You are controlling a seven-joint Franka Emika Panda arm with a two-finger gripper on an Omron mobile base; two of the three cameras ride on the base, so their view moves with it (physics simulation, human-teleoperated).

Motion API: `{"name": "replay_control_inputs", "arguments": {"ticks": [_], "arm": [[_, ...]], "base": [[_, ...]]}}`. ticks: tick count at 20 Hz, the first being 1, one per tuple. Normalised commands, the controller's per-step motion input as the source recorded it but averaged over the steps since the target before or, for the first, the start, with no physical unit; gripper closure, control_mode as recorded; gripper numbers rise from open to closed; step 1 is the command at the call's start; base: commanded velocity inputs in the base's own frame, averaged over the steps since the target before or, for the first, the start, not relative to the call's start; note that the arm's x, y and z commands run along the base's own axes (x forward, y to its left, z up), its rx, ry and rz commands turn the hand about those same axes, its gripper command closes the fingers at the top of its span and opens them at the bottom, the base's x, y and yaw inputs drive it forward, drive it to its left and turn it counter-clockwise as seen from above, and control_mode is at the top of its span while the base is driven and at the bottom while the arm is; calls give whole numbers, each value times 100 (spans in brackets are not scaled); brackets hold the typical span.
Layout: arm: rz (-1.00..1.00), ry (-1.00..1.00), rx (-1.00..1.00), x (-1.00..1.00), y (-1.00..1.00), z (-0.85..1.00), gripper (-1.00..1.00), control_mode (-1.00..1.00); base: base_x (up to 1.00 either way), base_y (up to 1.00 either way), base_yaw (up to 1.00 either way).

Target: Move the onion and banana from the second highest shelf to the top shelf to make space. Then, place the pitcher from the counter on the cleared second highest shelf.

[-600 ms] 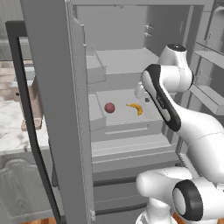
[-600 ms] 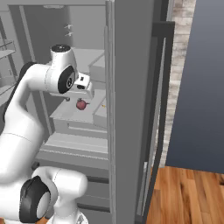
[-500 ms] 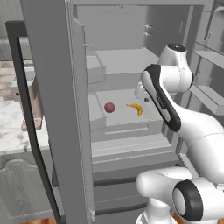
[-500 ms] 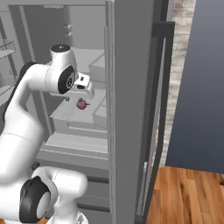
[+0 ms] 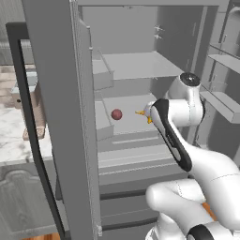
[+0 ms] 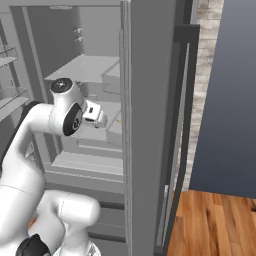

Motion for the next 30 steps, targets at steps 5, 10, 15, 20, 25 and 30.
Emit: {"name": "replay_control_inputs", "arguments": {"ticks": [5,10,15,20,25,30], "arm": [[-5,-20,0,8,0,-43,-100,-100],[1,-1,3,31,-23,-11,-100,-100],[1,13,2,47,-31,0,-100,-100],[0,21,0,62,-12,0,-100,-100],[0,20,0,68,0,0,-100,-100],[0,4,0,49,-5,-14,-100,-100]], "base": [[0,0,0],[0,0,0],[0,0,0],[0,0,0],[0,0,0],[0,0,0]]}}
